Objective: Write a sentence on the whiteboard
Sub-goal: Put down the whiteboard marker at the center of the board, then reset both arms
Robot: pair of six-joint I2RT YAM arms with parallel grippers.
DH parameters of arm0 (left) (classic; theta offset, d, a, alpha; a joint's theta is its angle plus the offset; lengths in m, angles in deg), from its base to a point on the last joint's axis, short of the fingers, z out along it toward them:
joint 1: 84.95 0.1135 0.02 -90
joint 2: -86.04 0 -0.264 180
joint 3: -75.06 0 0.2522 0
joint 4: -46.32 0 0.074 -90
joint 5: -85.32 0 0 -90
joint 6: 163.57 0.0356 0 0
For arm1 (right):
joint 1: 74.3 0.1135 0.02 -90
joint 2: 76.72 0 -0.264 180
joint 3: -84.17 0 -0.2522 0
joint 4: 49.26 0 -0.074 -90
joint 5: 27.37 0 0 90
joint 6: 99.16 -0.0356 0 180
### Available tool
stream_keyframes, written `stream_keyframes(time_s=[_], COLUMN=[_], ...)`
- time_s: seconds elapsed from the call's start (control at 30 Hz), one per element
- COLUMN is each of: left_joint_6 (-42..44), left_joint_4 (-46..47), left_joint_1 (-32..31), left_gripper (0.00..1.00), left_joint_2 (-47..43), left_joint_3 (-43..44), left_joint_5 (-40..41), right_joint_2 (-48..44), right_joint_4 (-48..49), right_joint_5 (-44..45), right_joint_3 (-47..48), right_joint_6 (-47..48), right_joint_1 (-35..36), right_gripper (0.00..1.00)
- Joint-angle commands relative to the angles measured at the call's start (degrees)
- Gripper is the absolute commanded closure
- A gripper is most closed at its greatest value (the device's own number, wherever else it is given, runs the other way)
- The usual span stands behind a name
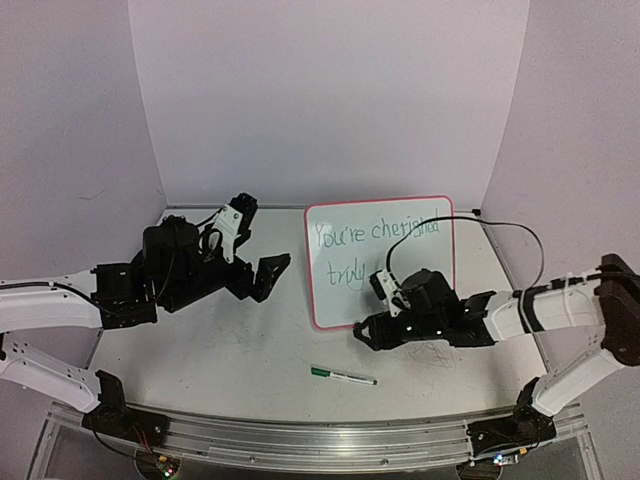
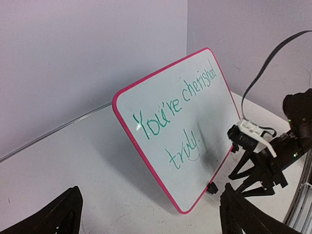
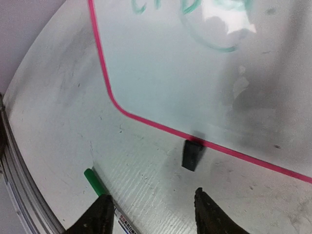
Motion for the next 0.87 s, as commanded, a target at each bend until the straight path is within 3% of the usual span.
stream_keyframes(time_s=[0.0,0.07,0.13,0.33,0.53,0.83], left_joint_6=[-2.3,-2.25,-1.69,1.45,3.28,4.86], left_joint_4=[3.13,3.22,3.33,3.32,3.31,3.34], left_joint_1=[0.37,0.43,0.47,0.44,0.4,0.44], left_gripper=[0.01,0.01,0.01,0.01,0.01,0.01], left_joint_2=[-0.64,-0.68,-0.64,-1.71,-4.54,-8.73], left_joint_3=[4.82,6.42,8.06,14.16,17.07,14.81], left_joint_5=[3.62,4.44,4.92,4.88,3.02,6.51], right_joint_2=[-15.43,-21.82,-27.07,-36.0,-36.92,-35.79], right_joint_4=[-16.0,-22.41,-26.85,-32.08,-30.85,-24.23], right_joint_5=[16.27,20.13,23.38,30.98,35.65,34.85], right_joint_3=[4.24,7.3,11.58,25.28,35.47,38.43], right_joint_6=[-2.11,-0.69,1.19,7.9,13.32,14.77], right_joint_1=[0.06,0.02,0.06,0.06,0.06,0.06], right_gripper=[0.23,0.08,0.02,0.02,0.02,0.02])
